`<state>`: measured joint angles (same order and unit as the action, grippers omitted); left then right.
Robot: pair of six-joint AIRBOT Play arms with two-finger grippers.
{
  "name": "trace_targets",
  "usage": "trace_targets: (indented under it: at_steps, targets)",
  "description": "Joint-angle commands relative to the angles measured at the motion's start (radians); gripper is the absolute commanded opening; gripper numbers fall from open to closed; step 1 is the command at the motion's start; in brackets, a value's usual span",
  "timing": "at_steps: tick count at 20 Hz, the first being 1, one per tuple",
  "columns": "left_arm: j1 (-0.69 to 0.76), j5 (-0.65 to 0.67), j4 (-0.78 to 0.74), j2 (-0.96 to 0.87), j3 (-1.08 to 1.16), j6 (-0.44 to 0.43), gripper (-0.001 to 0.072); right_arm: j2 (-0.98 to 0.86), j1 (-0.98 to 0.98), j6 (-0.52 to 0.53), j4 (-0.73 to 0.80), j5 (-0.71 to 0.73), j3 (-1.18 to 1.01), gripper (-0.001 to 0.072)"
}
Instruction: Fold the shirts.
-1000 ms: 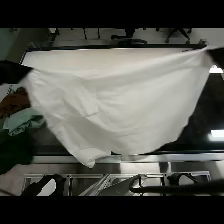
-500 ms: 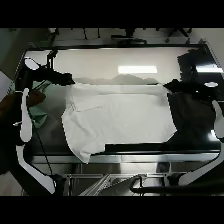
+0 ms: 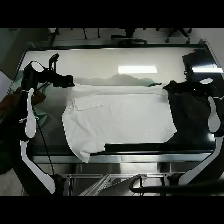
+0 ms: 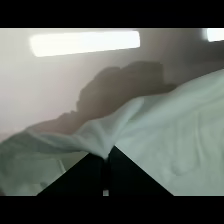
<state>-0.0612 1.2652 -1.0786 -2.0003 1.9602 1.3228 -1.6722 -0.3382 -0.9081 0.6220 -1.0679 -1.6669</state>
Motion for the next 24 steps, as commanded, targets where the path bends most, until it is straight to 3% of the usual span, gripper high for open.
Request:
trace_targets:
  at_steps: [1,7,8,9,10,11,14,17,24]
  targets:
    - [-0.001,0.074,-0.081,0.003,-0.075,0.060,0.0017,-0.006,0.003,-0.043,0.124,-0.036,-0.008,0.0015]
    - [0.026,0.091,-0.074,-0.023,-0.129,0.070,0.0023,-0.007,0.003,-0.043,0.127,-0.041,-0.008,0.0018]
    - [0.026,0.109,-0.073,-0.023,-0.116,0.074,0.0023,-0.001,0.003,-0.043,0.126,-0.048,-0.008,0.0097]
    - [0.025,0.151,-0.074,-0.022,-0.080,0.075,0.0112,0.012,0.003,-0.043,0.119,-0.061,-0.009,0.0275]
    - [0.024,0.218,-0.074,-0.022,-0.032,0.096,0.0474,0.035,0.002,-0.043,0.120,-0.086,-0.009,0.0354]
    - [0.014,0.290,-0.075,-0.021,0.016,0.134,0.0622,0.066,-0.002,-0.043,0.129,-0.121,-0.009,0.0371]
    - [-0.024,0.491,-0.074,0.013,0.079,0.220,0.0602,0.169,-0.039,-0.109,0.250,-0.229,-0.008,0.0371]
    - [-0.057,0.528,-0.075,0.192,-0.163,0.229,0.0602,0.250,-0.120,-0.148,0.299,-0.329,0.007,0.0367]
    - [-0.146,0.163,-0.068,0.895,-1.249,0.189,0.0602,0.359,-0.303,-0.166,0.296,-0.342,0.257,0.0367]
